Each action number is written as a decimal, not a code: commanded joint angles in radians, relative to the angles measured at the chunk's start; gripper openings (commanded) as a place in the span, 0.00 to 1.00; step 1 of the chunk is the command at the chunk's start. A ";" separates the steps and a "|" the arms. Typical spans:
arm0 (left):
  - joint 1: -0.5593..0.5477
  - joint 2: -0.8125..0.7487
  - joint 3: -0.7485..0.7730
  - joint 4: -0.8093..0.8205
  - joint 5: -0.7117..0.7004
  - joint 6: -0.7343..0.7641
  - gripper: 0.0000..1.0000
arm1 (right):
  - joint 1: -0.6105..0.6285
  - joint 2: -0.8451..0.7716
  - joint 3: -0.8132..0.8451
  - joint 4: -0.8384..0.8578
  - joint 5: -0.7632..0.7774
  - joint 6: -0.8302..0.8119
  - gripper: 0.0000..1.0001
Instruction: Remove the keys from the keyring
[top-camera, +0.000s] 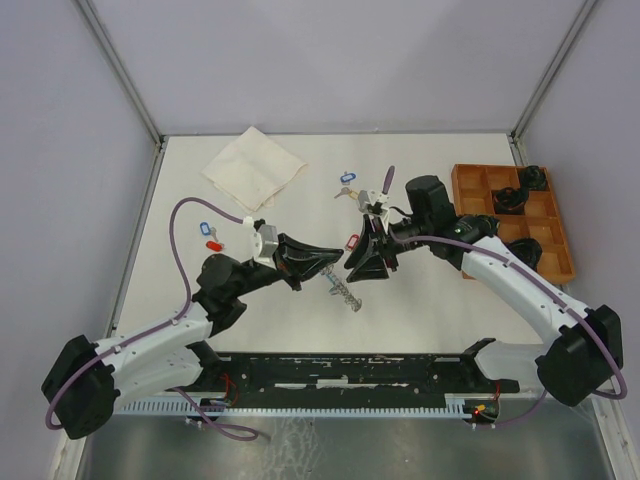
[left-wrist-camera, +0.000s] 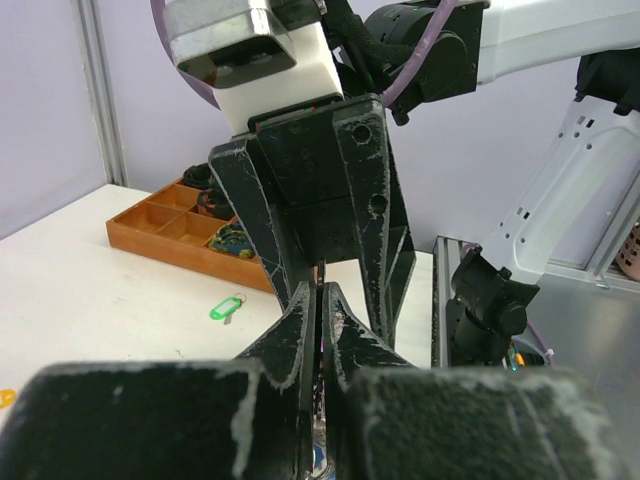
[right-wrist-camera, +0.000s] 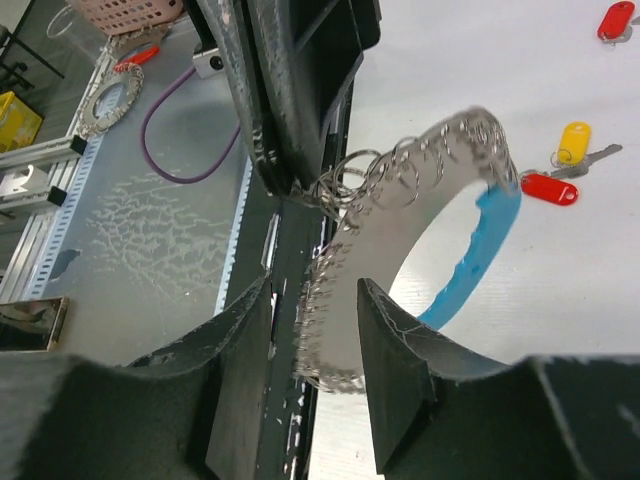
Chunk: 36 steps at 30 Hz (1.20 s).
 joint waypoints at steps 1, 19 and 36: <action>0.005 0.006 0.021 0.125 0.021 -0.054 0.03 | 0.001 -0.010 0.012 0.110 -0.016 0.080 0.46; 0.003 -0.012 0.001 0.127 -0.120 -0.098 0.03 | -0.013 -0.024 0.099 -0.116 -0.033 -0.121 0.45; -0.193 0.034 -0.004 0.134 -0.509 0.000 0.03 | -0.015 0.003 0.026 0.143 0.092 0.222 0.43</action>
